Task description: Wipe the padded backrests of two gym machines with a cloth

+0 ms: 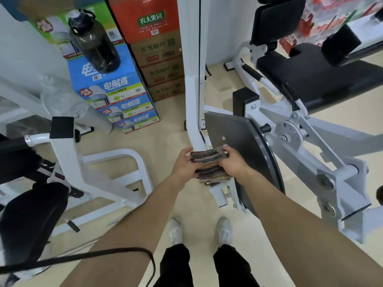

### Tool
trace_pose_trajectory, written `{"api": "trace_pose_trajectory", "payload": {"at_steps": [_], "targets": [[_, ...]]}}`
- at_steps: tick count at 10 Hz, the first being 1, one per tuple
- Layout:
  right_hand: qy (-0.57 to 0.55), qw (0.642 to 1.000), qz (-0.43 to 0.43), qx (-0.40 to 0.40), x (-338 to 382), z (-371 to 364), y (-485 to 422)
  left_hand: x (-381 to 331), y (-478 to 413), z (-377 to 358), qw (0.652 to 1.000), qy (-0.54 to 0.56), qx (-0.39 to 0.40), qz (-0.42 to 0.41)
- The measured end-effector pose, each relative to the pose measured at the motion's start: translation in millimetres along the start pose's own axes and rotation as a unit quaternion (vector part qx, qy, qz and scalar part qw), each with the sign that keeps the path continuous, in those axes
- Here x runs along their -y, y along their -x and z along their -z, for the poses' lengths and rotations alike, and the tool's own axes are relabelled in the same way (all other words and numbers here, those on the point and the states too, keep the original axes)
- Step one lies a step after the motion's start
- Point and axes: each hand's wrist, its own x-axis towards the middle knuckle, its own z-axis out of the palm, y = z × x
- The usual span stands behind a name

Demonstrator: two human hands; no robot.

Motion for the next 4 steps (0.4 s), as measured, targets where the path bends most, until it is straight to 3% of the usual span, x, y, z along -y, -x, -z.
{"api": "trace_pose_trajectory", "payload": {"at_steps": [2, 4], "targets": [[0.007, 0.998, 0.008, -0.056, 0.6, -7.7, -5.3, 5.4, -16.0, 4.2, 0.993, -0.093, -0.044, -0.057], [0.189, 0.979, 0.019, -0.073, 16.1, -10.5, 9.7, -1.1, -8.8, 8.6, 0.969, -0.234, -0.039, -0.06]]}}
